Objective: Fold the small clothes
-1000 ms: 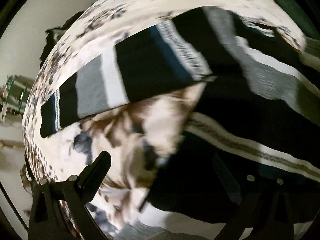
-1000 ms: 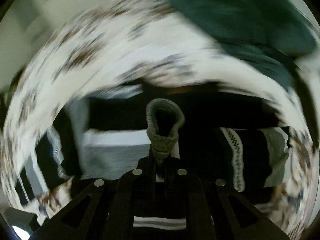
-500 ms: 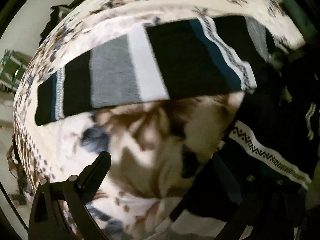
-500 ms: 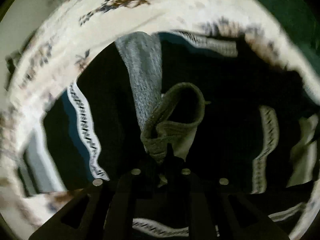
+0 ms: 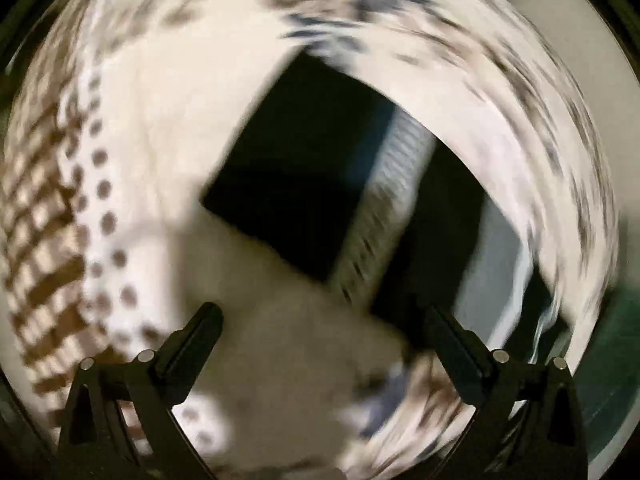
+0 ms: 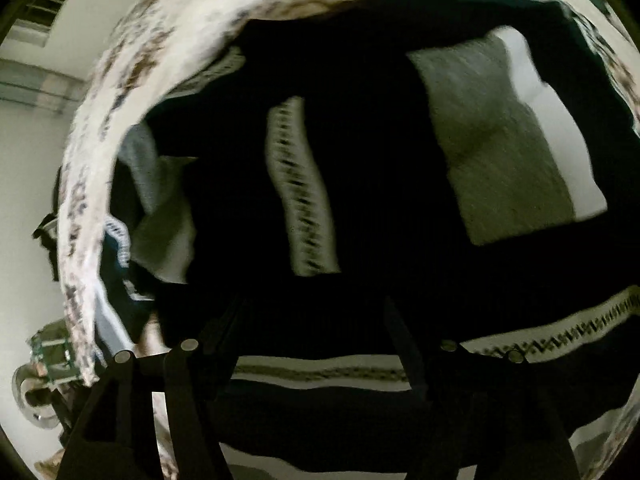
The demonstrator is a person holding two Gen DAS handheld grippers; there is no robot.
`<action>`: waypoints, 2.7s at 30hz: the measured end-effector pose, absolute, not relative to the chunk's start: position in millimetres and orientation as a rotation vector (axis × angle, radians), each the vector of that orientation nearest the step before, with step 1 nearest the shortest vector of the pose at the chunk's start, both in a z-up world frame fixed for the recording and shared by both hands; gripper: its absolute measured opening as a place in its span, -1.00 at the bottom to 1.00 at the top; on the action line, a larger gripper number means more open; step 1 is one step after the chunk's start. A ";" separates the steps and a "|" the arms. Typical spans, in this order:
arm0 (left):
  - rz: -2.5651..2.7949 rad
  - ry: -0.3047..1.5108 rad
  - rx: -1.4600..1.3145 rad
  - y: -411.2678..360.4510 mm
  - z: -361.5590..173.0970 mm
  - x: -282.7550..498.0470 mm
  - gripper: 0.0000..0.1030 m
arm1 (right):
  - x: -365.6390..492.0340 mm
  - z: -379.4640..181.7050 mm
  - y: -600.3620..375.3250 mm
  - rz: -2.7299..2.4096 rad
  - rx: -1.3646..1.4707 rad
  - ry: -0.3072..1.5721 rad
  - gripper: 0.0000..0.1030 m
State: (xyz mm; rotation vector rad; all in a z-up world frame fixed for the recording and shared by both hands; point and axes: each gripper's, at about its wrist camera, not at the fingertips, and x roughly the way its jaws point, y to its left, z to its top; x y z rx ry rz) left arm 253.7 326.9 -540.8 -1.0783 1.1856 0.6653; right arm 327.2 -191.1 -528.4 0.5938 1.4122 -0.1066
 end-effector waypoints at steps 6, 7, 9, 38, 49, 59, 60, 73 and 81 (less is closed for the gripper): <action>0.812 1.069 -1.083 357.5 -537.0 268.2 -0.64 | 328.3 -537.7 -199.0 -0.194 0.553 1.414 0.36; 0.815 1.050 -1.051 357.5 -531.0 272.9 -0.89 | 332.1 -537.2 -195.3 -0.211 0.517 1.414 0.36; 0.818 1.021 -0.989 356.8 -520.7 281.6 -0.90 | 338.8 -535.5 -191.4 -0.249 0.433 1.420 0.36; -0.399 1.123 -0.050 -227.2 -412.0 369.7 -0.54 | 213.0 -512.1 -436.9 -0.592 0.697 1.340 0.36; 0.068 1.144 -0.025 -39.1 -441.5 381.0 0.66 | 224.3 -488.6 -474.7 -0.389 0.843 1.182 0.36; 0.320 1.168 -0.041 50.2 -466.0 376.2 0.66 | 342.0 -522.4 -409.2 -0.206 0.799 1.278 0.32; 0.320 1.167 -0.051 49.6 -465.7 377.1 0.66 | 353.5 -526.1 -396.6 -0.201 0.767 1.288 0.03; 0.193 1.110 -0.059 21.0 -452.1 413.6 0.66 | 328.1 -454.9 -423.0 -0.433 0.482 1.183 -0.94; 0.087 1.168 0.002 -20.7 -481.8 456.5 0.66 | 324.6 -475.1 -459.7 -0.522 0.468 1.221 -0.94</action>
